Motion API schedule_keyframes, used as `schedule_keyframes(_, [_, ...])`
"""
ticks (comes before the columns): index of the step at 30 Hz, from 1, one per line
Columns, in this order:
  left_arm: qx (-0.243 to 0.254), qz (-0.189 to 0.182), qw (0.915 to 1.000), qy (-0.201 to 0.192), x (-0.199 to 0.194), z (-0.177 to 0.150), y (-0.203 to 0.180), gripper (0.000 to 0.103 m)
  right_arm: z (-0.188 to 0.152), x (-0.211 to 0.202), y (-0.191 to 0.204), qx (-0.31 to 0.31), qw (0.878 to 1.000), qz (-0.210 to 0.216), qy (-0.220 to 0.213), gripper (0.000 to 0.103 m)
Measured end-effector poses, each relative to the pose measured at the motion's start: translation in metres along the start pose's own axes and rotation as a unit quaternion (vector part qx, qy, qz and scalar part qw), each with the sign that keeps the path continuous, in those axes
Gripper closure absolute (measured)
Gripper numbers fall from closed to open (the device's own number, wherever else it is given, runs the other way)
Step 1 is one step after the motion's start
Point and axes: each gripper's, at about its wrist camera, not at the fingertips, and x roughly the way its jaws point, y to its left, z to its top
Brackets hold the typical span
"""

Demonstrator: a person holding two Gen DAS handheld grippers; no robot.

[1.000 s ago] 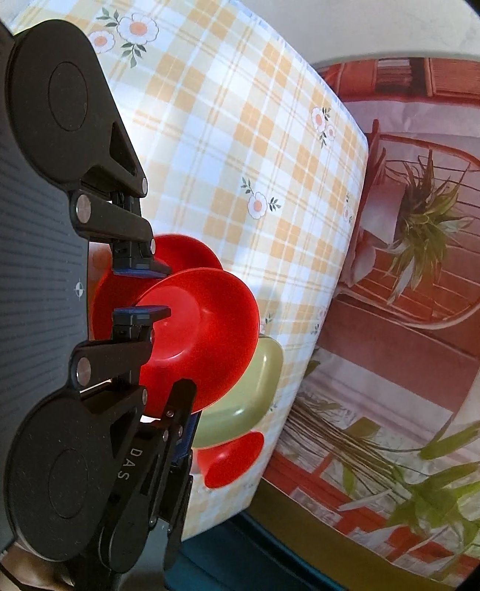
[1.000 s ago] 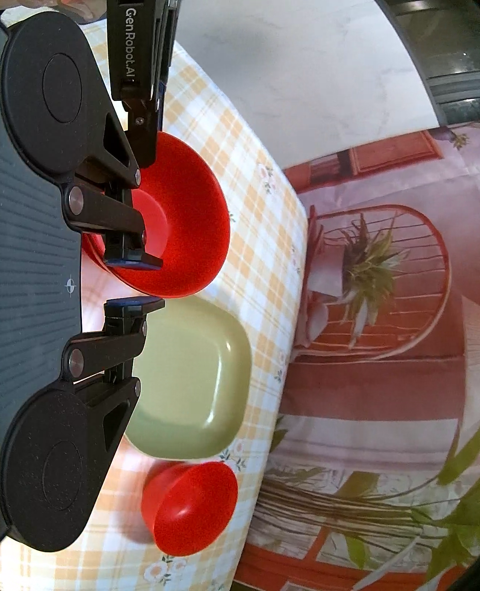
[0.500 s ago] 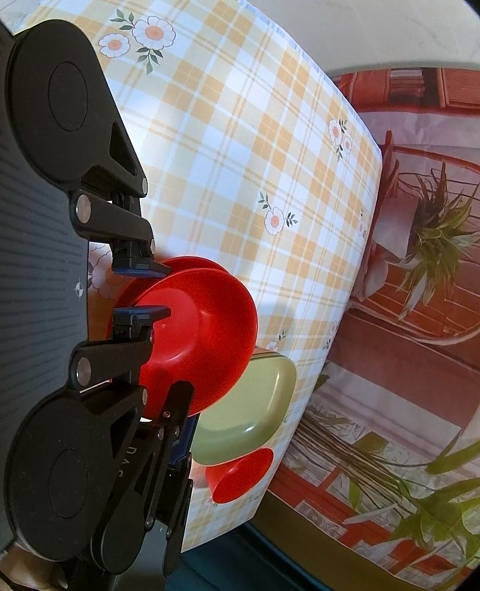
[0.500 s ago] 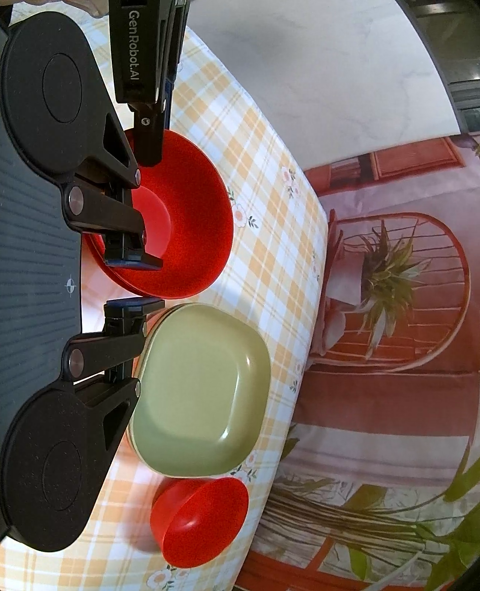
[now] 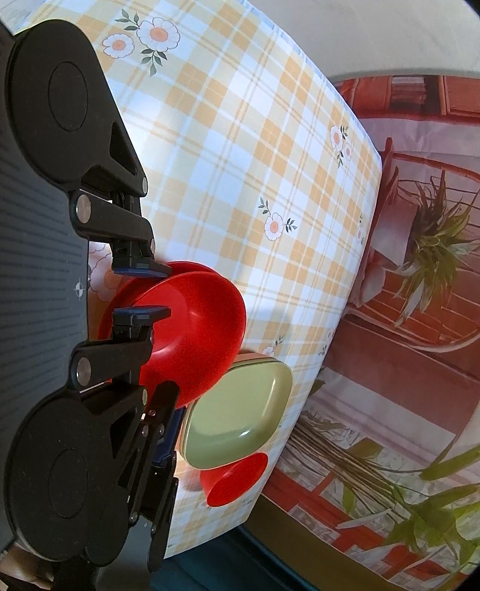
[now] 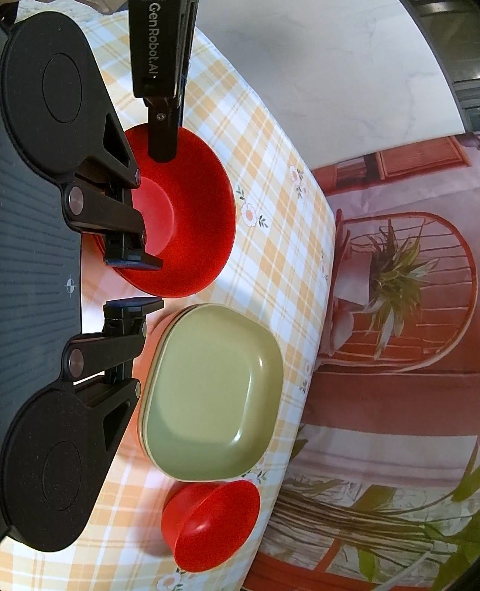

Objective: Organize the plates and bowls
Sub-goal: 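Lift the red bowl off the table with both grippers, then carry the red bowl with both grippers over another red bowl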

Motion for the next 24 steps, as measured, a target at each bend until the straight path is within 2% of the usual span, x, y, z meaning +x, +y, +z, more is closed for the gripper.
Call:
schedule_keyframes(8, [-0.014,0.010,0.9998,0.012,0.005,-0.003,0.004,0.085,-0.003,-0.001,-0.004,0.007,1.000,0.002,-0.003,0.087])
schedule_keyframes(15, [-0.014,0.015,0.9998,-0.003,-0.002,0.003,0.001,0.085,0.001,-0.012,-0.010,0.014,1.000,-0.002,-0.023,0.087])
schedule_keyframes(24, [0.032,0.000,0.9990,-0.031,-0.008,0.028,-0.026,0.085,0.009,-0.037,-0.052,0.045,0.996,-0.033,-0.066,0.084])
